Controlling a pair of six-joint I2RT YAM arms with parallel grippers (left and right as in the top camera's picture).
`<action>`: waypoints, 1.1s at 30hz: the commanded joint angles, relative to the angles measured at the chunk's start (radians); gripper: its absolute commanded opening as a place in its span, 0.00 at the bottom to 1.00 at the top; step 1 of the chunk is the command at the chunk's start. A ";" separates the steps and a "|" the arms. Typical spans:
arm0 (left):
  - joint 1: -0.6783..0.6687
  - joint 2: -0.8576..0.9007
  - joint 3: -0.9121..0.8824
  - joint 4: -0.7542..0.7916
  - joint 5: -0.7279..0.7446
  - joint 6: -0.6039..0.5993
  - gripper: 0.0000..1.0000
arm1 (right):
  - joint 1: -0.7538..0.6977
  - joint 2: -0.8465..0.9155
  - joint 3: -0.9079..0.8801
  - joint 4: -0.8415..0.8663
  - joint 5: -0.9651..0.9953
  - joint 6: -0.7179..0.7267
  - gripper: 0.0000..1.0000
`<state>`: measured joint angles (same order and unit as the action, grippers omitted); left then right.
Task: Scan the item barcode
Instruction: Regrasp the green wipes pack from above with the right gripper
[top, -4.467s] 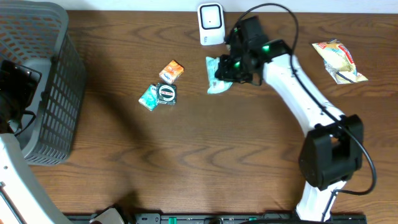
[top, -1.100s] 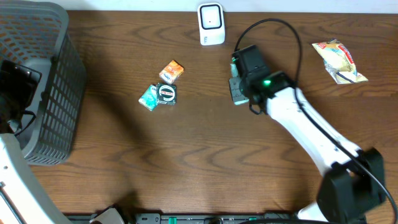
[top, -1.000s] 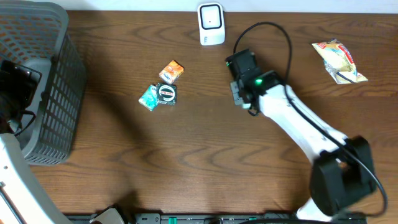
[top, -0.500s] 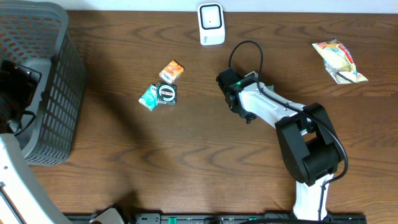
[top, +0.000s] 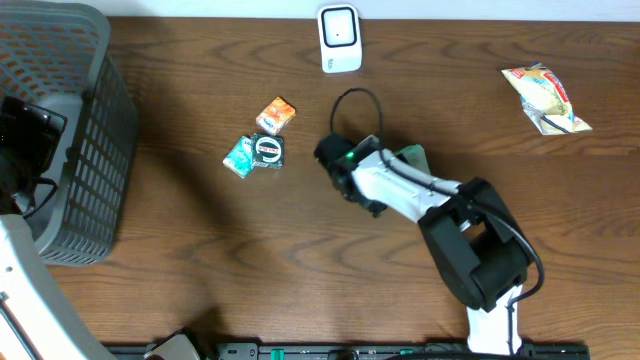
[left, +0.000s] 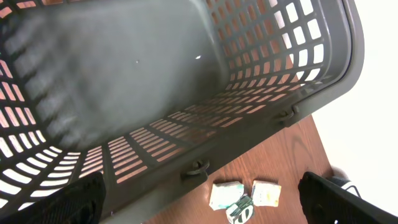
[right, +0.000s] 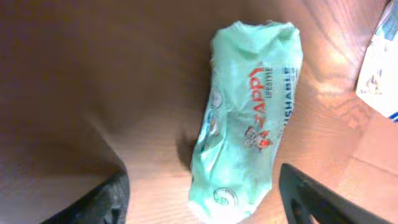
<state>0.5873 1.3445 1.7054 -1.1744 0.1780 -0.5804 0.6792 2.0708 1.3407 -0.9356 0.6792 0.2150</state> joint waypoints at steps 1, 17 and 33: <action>0.003 -0.007 0.014 -0.002 -0.005 -0.008 0.97 | 0.048 -0.003 0.075 -0.042 -0.145 0.005 0.76; 0.003 -0.007 0.014 -0.002 -0.005 -0.008 0.98 | -0.152 -0.003 0.462 -0.286 -0.467 0.008 0.88; 0.003 -0.007 0.014 -0.002 -0.005 -0.008 0.98 | -0.404 -0.002 0.322 -0.258 -0.650 0.005 0.62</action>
<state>0.5873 1.3445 1.7054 -1.1744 0.1780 -0.5804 0.2779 2.0701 1.7267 -1.2297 0.0547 0.2230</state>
